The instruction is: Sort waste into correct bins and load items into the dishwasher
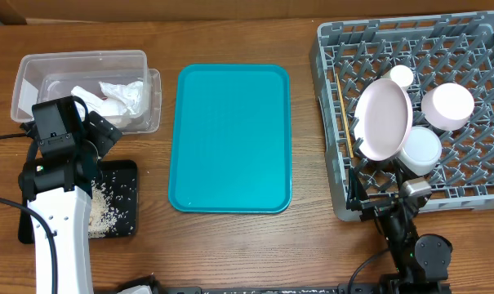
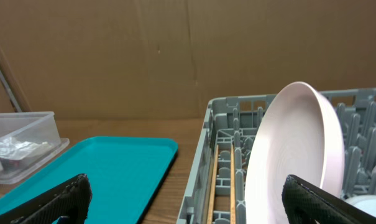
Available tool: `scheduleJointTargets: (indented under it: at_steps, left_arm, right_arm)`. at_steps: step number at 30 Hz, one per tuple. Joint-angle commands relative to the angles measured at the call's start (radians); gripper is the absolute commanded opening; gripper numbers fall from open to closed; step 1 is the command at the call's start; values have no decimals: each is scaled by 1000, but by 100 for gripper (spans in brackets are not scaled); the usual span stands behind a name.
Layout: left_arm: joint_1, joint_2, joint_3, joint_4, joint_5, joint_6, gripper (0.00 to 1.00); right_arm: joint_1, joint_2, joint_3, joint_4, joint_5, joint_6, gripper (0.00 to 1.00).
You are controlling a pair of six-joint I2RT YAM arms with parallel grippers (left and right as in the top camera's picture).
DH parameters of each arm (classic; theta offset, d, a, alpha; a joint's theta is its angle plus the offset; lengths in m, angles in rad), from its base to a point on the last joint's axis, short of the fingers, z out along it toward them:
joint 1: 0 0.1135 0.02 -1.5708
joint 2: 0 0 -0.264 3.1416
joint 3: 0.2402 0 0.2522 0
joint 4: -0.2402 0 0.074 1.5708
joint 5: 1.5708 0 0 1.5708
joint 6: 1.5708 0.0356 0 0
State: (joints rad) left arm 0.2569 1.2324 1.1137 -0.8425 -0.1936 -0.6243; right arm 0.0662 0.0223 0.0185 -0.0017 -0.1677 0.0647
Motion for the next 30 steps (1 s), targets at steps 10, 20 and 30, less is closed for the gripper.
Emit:
scheduleJointTargets:
  at_steps: [10,20,30]
  left_arm:
    - [3,-10,15,2,4,19,100]
    - [3,-9,15,2,4,19,100]
    - [3,-10,15,2,4,19,100]
  right_arm:
    - [-5,-19,-10,-54,183,-40,100]
    - [-5,-19,-10,-81,193,-74,100]
    - [-5,-19,-10,-82,167,-92,100]
